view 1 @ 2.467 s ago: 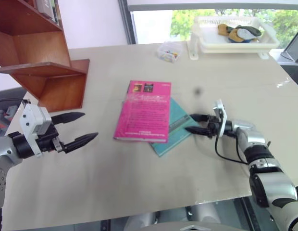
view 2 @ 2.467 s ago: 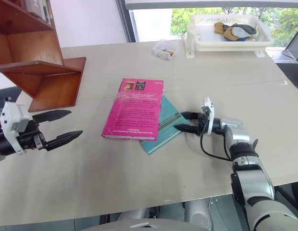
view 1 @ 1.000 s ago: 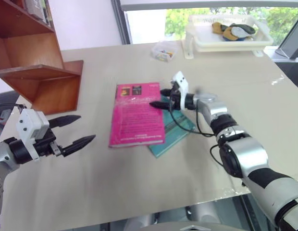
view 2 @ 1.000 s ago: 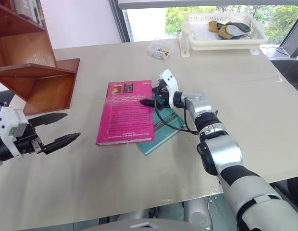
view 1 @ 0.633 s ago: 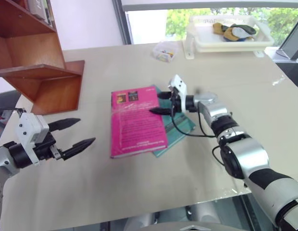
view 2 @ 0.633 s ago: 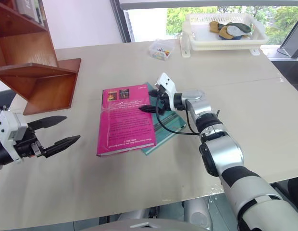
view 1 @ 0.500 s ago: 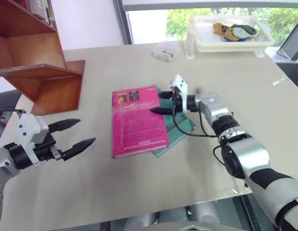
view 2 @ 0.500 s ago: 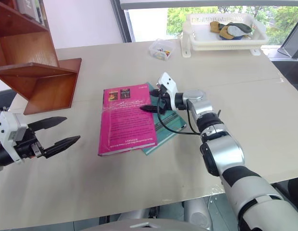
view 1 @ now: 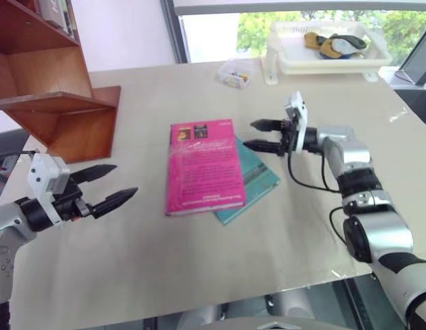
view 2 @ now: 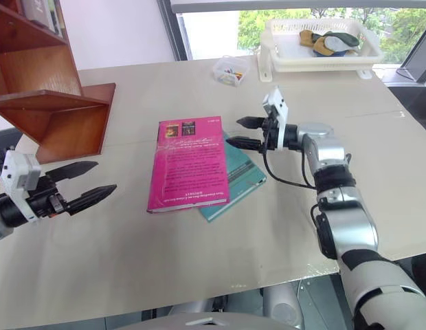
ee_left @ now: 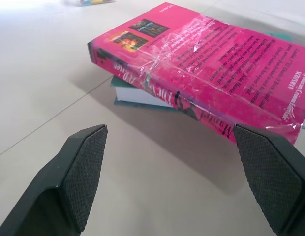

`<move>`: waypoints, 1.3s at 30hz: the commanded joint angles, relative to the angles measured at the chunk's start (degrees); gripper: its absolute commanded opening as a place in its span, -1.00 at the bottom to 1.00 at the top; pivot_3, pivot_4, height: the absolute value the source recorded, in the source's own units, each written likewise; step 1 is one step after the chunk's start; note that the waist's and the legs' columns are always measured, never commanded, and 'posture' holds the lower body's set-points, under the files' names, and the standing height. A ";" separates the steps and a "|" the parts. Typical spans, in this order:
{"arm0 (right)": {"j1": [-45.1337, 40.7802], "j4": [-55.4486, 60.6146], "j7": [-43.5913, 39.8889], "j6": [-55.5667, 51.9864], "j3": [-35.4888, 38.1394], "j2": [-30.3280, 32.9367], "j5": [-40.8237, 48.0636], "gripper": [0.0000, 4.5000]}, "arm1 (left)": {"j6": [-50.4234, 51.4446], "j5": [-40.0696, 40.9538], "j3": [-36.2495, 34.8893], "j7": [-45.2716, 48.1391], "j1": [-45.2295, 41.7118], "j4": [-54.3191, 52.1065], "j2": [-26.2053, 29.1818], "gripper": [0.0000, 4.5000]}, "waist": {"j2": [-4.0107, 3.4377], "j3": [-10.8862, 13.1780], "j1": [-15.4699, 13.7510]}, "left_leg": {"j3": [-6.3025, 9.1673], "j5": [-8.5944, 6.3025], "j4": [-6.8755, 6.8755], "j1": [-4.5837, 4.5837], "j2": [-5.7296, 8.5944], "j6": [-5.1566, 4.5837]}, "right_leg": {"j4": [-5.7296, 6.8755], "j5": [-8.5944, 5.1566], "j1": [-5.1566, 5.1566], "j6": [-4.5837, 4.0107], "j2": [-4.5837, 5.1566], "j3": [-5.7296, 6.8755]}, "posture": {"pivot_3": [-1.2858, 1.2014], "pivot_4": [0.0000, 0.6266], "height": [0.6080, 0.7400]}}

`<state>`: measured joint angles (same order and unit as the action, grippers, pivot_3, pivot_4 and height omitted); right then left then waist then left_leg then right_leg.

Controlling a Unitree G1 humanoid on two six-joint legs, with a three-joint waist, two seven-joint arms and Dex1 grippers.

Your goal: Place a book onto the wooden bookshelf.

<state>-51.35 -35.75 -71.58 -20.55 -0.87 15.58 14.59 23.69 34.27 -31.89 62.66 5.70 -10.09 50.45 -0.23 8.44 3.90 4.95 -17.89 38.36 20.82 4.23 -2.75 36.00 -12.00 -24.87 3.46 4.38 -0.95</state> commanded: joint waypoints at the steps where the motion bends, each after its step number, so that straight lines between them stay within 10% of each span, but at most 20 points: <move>1: 3.92 13.40 -0.71 -6.21 0.59 2.43 4.77 1.00 | 0.60 0.76 -0.20 -0.02 -1.10 0.11 1.00 0.95 | 0.00 0.00 -0.31 | 0.02 0.00 0.01 0.01 0.00 0.00 | 0.00 0.00 0.00 0.00 0.01 0.02 | 0.03 -0.52 1.00; 21: 38.60 63.52 -6.95 -21.23 25.41 33.81 33.06 1.00 | 25.71 7.38 18.04 3.24 -31.92 33.06 -10.64 0.95 | 0.31 -0.12 -3.55 | 0.15 0.00 0.20 0.09 0.11 -0.03 | 0.01 0.01 0.09 0.02 0.11 0.22 | 0.03 -0.52 1.00; 39: 61.73 71.47 -1.43 -14.39 44.05 36.44 33.69 1.00 | 37.16 -4.27 33.19 29.46 -60.16 73.56 -17.92 0.95 | 0.70 0.00 -3.40 | 0.03 -0.01 0.85 0.05 0.15 -0.06 | 0.57 0.00 0.17 0.04 -0.21 0.08 | 0.03 -0.52 1.00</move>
<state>10.20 34.34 -73.45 -35.85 39.87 51.37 46.85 60.89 30.34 1.33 89.82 -52.74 62.23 32.68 0.47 8.45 0.50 4.98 -17.90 39.22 20.87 4.38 -2.81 36.58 -12.00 -24.70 3.49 4.17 -0.86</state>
